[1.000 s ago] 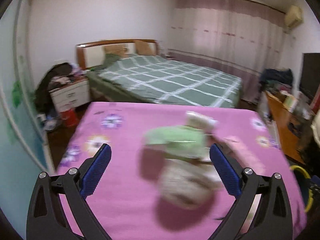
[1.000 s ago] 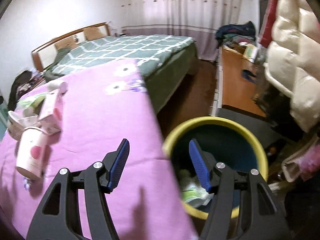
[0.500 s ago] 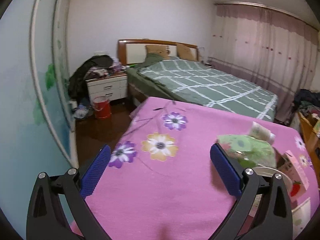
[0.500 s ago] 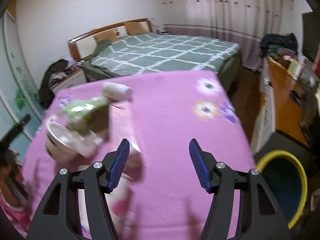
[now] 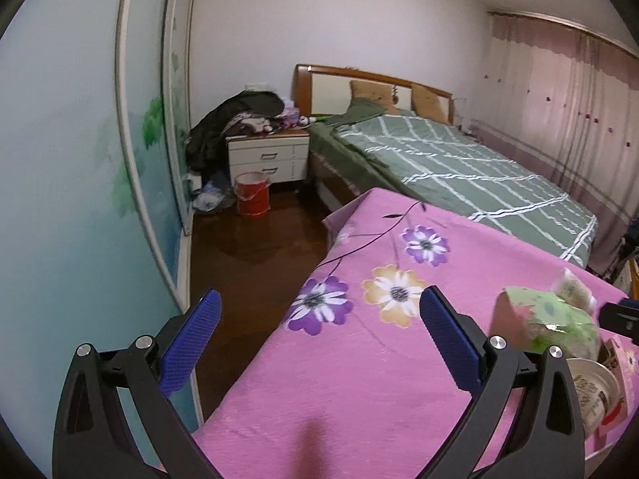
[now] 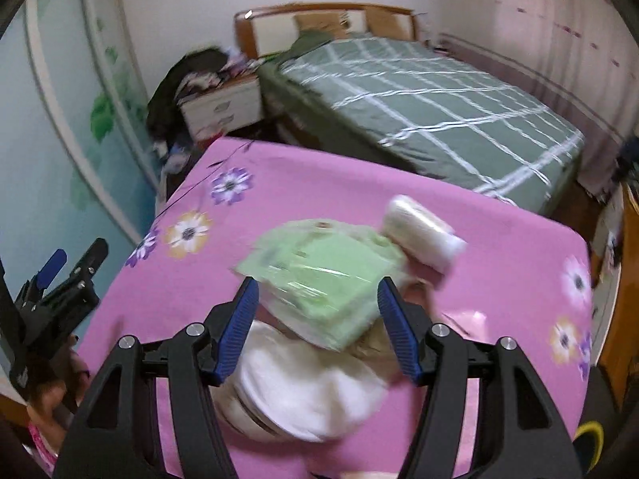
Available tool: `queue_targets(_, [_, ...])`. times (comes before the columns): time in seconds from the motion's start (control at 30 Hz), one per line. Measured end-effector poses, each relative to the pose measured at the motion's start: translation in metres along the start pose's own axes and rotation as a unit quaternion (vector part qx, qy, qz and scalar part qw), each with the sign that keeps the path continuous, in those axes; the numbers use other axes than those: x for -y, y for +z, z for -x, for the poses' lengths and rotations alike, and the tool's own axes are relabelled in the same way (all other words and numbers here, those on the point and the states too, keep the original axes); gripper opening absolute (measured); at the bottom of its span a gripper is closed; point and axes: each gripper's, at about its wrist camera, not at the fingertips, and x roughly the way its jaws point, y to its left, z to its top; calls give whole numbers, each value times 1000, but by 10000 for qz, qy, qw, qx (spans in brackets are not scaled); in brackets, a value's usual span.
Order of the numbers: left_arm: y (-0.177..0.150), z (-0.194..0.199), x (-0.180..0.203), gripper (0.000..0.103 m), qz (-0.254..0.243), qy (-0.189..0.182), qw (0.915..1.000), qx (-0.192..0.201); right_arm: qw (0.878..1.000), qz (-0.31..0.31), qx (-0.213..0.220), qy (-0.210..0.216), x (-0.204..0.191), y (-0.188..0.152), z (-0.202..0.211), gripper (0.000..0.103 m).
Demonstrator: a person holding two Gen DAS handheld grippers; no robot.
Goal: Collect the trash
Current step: 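Grasp the light green plastic bag with the right tool, then carry the green bag over the bin and open the right tool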
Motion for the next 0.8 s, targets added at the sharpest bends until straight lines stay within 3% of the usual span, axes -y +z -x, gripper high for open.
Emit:
queue_targets(0.17, [-3,-6,-3,98,55,187,9998,-98,9965,581,-425,-436,-37,10,-35,59])
queue_targets(0.23, [-3,-9,-5,98,94,199,9996,-158,9944,648,-528,-647,-38,8,-46,59])
queue_targets(0.3, [-4,-12,-5,98,110,216,9994,-234,9925,647,-632,-818,-36,8,-57,66])
queue_targets(0.4, [-5,-14,-4,98,98,193,9994,-268,9900,713,-563,-1082,-33,8,-63,66])
queue_targets(0.47, [-6,-14,0,98,41,177,9995,-267,9899,679,-507,-1140,-30,8,-62,56])
queue_targets(0.5, [-6,-14,0,98,26,172,9995,-273,9906,623,-519,-1098,-26,9,-61,42])
queue_targets(0.57, [-6,-15,2,98,-5,182,9994,-289,9927,528,-501,-957,-22,11,-56,25])
queue_targets(0.8, [-5,-13,2,98,-1,150,9995,-277,9984,243,-12,-517,-11,16,-12,15])
